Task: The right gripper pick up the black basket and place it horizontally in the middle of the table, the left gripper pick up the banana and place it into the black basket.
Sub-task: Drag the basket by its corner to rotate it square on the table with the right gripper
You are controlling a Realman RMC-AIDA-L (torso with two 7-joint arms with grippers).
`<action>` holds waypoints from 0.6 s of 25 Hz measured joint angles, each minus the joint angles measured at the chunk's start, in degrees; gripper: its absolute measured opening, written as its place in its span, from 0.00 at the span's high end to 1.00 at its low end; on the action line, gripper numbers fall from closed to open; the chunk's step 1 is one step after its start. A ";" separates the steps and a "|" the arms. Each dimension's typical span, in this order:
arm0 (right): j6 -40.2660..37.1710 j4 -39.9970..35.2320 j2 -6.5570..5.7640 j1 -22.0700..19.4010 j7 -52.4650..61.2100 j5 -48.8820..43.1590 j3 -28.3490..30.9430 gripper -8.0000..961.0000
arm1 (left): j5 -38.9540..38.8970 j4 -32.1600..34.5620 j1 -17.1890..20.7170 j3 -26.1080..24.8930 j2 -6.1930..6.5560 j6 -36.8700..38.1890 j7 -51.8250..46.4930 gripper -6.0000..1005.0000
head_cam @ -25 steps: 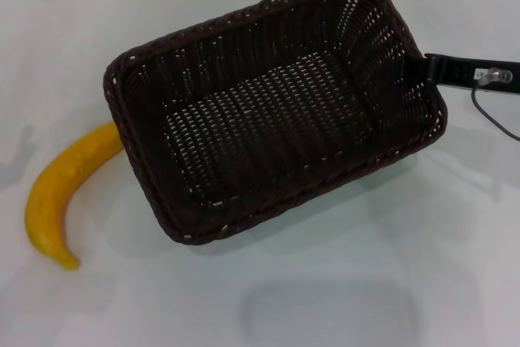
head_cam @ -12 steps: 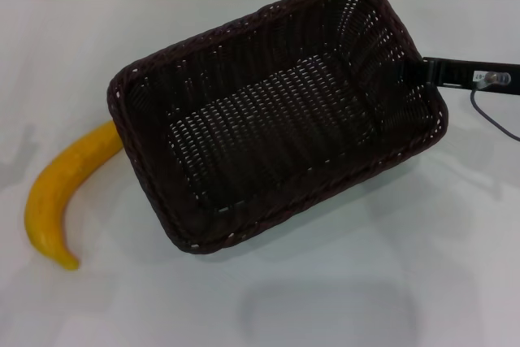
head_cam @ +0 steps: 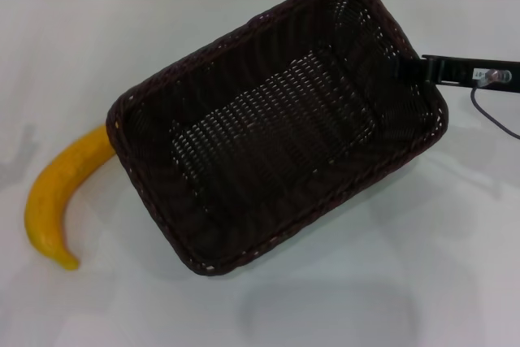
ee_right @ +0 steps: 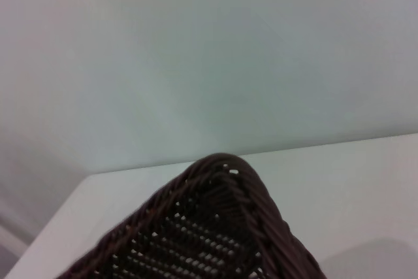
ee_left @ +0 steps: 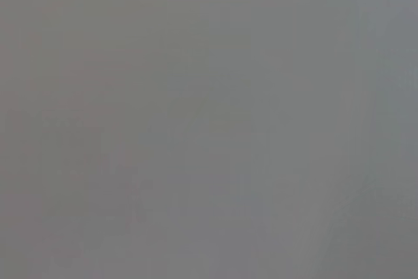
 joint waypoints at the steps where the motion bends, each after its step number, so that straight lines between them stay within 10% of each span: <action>1: -0.11 0.01 0.00 0.01 -0.07 0.23 0.04 0.81 | 0.00 0.00 0.02 0.00 0.00 0.00 -0.01 0.14; 15: -1.73 -0.70 0.00 0.13 -5.41 3.58 2.19 0.58 | 0.25 0.00 -0.01 0.00 0.00 0.28 -0.13 0.14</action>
